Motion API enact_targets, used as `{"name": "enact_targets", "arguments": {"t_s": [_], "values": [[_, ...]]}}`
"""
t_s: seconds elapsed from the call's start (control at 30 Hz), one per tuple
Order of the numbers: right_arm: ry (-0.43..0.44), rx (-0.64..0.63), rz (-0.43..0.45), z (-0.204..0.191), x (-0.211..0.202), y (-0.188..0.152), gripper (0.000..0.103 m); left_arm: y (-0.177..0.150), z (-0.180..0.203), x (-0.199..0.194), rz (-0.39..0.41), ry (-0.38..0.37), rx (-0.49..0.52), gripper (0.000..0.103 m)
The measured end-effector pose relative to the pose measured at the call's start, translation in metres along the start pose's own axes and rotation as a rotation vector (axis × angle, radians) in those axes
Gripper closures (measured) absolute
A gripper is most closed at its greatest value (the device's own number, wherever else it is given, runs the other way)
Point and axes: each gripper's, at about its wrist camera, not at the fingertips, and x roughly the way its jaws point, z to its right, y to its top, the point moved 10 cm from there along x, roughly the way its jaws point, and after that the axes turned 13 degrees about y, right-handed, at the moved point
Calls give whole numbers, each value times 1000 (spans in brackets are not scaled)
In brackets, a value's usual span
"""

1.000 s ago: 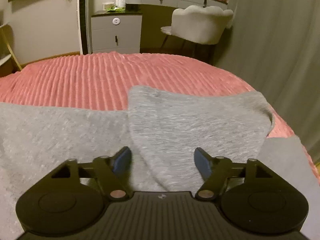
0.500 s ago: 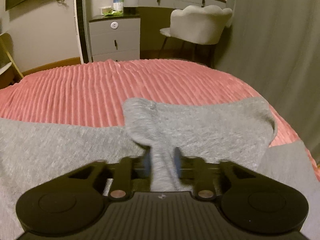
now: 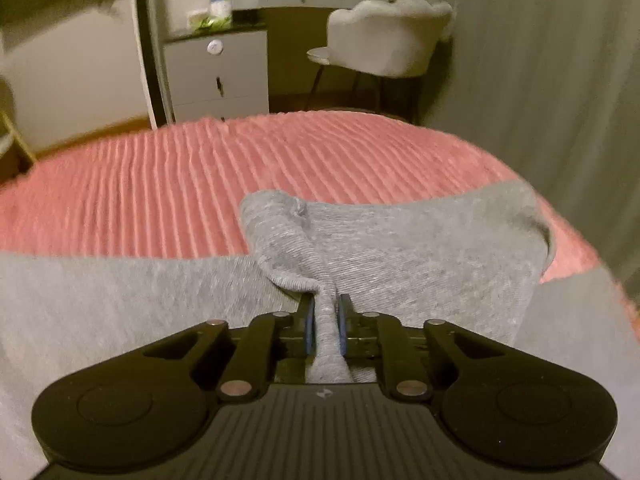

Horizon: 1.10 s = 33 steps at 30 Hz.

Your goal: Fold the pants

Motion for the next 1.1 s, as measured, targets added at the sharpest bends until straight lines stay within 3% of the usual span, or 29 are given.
{"name": "enact_targets", "arguments": {"t_s": [0.23, 0.33, 0.4, 0.53, 0.67, 0.73, 0.8, 0.87, 0.93, 1.1], "values": [[150, 325, 245, 56, -113, 32, 95, -32, -23, -120, 172, -74, 33, 95], [195, 450, 349, 98, -171, 30, 95, -73, -33, -172, 230, -89, 31, 95], [172, 507, 388, 133, -197, 17, 95, -112, -41, -188, 217, -101, 9, 95], [88, 582, 317, 195, -198, -44, 95, -204, -56, -170, 137, -82, -24, 92], [1, 664, 186, 230, -170, -114, 94, -272, -58, -128, 40, 22, 53, 91], [22, 663, 193, 229, -167, -127, 91, -270, -58, -131, 75, 35, 69, 84], [52, 659, 217, 225, -169, -127, 89, -257, -62, -141, 127, 36, 54, 70], [73, 671, 221, 223, -167, -123, 78, -246, -71, -146, 179, 69, 19, 48], [103, 696, 230, 222, -164, -119, 69, -245, -77, -144, 191, 71, -15, 43], [152, 773, 266, 225, -156, -118, 71, -253, -77, -121, 152, 79, -36, 42]]}}
